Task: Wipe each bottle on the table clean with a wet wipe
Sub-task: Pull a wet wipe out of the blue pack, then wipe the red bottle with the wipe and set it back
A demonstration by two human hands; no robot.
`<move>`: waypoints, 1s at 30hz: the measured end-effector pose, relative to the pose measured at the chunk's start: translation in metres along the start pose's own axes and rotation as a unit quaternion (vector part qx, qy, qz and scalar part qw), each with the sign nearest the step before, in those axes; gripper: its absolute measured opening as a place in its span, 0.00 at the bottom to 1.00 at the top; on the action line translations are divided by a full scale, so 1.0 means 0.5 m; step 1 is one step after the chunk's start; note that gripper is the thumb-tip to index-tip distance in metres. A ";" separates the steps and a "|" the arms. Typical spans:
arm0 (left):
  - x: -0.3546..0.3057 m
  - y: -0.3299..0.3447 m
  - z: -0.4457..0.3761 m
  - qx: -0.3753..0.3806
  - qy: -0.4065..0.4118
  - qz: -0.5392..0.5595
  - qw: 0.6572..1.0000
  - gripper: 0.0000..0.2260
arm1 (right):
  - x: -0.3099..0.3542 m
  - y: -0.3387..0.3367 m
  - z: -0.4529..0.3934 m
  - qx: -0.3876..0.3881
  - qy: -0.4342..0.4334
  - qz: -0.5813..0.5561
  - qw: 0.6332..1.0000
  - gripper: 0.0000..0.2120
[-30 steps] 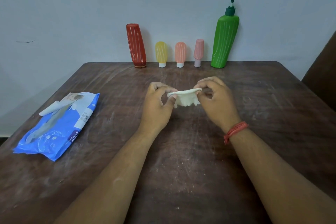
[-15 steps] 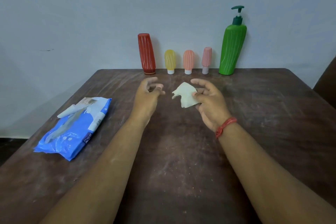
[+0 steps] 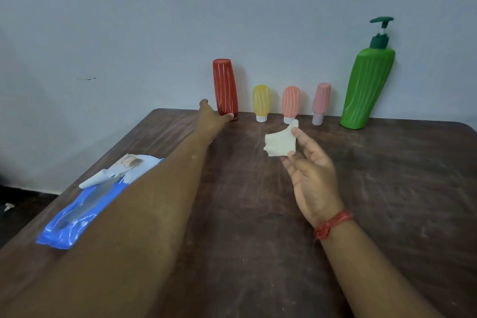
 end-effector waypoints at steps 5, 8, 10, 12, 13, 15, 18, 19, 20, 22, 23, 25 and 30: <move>-0.015 0.037 -0.045 -0.002 0.026 0.006 1.000 0.38 | -0.001 -0.001 -0.003 0.016 0.003 -0.017 1.000 0.25; -0.010 0.053 -0.066 -0.012 0.033 -0.018 0.999 0.34 | 0.000 -0.003 -0.004 0.020 -0.003 -0.017 1.000 0.24; -0.006 0.060 -0.075 -0.027 0.037 -0.029 0.999 0.31 | 0.002 -0.006 -0.005 0.015 -0.009 -0.010 1.000 0.24; -0.003 0.063 -0.078 -0.043 0.050 -0.040 0.997 0.29 | 0.002 -0.008 -0.007 0.010 -0.014 -0.006 1.000 0.24; -0.003 0.065 -0.077 -0.047 0.056 -0.044 0.996 0.28 | 0.002 -0.007 -0.008 0.009 -0.015 -0.005 1.000 0.24; -0.002 0.063 -0.066 -0.049 0.071 -0.046 0.995 0.27 | 0.002 -0.005 -0.007 0.010 -0.016 -0.007 1.000 0.23; 0.003 0.049 -0.031 -0.040 0.091 -0.036 0.994 0.25 | 0.004 -0.001 -0.003 0.013 -0.019 -0.013 1.000 0.22; 0.005 0.039 -0.015 -0.036 0.090 -0.026 0.995 0.25 | 0.005 0.000 -0.001 0.013 -0.018 -0.015 1.000 0.22; 0.006 0.027 0.004 -0.032 0.080 -0.004 0.996 0.24 | 0.006 0.000 0.000 0.012 -0.017 -0.015 1.000 0.22; 0.006 -0.001 0.049 -0.023 0.035 0.088 0.995 0.24 | 0.008 0.001 0.001 0.010 -0.015 -0.012 1.000 0.21; 0.003 -0.016 0.074 -0.020 0.005 0.143 0.989 0.24 | 0.009 0.001 0.003 0.010 -0.016 -0.007 1.000 0.20; -0.002 -0.042 0.130 -0.006 -0.049 0.235 0.971 0.23 | 0.013 0.003 0.007 0.013 -0.026 0.010 1.000 0.19; -0.009 -0.068 0.284 0.115 -0.087 0.381 0.913 0.20 | 0.044 0.005 0.021 0.018 -0.120 0.136 0.983 0.19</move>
Point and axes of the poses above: each hand's wrist, its own z-axis away from the middle knuckle, its own y-axis out of the palm, x = y × z, the point moved 4 cm from there along -z, towards the middle knuckle, and after that the axes turned 12 degrees about -x, right-handed, at the moved point
